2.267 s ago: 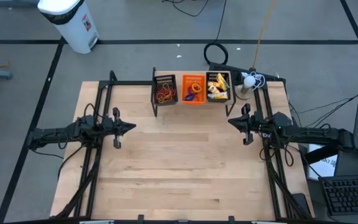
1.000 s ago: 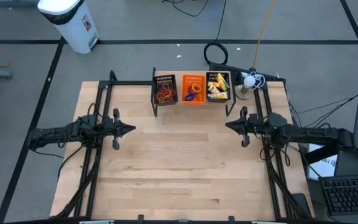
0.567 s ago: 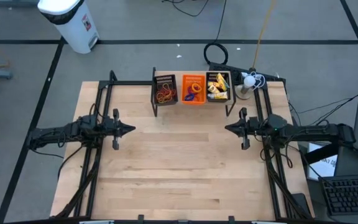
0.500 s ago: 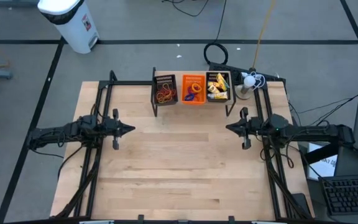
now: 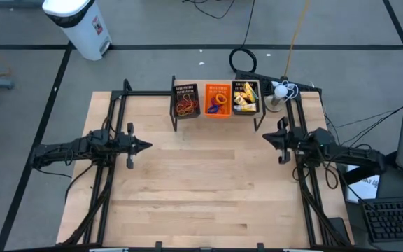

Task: Pick & Place Office Desk Supplies
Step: Return to Home Position

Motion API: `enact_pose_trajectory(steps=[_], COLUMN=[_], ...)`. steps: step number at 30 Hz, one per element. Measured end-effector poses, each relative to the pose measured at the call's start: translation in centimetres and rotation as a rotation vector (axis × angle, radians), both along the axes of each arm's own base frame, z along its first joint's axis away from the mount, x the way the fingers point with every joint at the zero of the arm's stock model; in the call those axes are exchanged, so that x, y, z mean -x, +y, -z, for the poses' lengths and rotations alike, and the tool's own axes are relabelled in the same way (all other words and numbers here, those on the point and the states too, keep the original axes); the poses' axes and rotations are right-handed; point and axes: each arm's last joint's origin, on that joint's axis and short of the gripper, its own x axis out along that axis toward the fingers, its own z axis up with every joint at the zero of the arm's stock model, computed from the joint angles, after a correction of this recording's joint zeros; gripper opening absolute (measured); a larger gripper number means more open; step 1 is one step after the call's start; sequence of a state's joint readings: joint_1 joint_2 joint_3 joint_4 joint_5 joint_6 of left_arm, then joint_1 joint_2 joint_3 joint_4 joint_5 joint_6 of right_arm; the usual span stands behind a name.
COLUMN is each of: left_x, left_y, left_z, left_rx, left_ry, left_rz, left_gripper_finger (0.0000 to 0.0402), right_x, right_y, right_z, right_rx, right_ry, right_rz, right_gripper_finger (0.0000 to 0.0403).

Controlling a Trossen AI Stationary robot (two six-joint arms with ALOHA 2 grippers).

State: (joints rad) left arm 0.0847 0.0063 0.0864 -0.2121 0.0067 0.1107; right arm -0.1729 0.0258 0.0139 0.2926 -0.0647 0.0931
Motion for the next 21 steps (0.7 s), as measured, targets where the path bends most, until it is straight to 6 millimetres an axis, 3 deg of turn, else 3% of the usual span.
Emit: enact_pose_trajectory(steps=[21], left_x=[-0.01], left_y=[0.03], left_z=[-0.02], left_rx=[0.0], left_ry=[-0.003], left_rz=[-0.008], left_gripper_finger=[0.0011], right_x=[0.15], right_y=[-0.03], right_z=[0.03], right_rx=[0.023], right_ry=[0.001], right_rz=[0.019], right_gripper_finger=[0.0])
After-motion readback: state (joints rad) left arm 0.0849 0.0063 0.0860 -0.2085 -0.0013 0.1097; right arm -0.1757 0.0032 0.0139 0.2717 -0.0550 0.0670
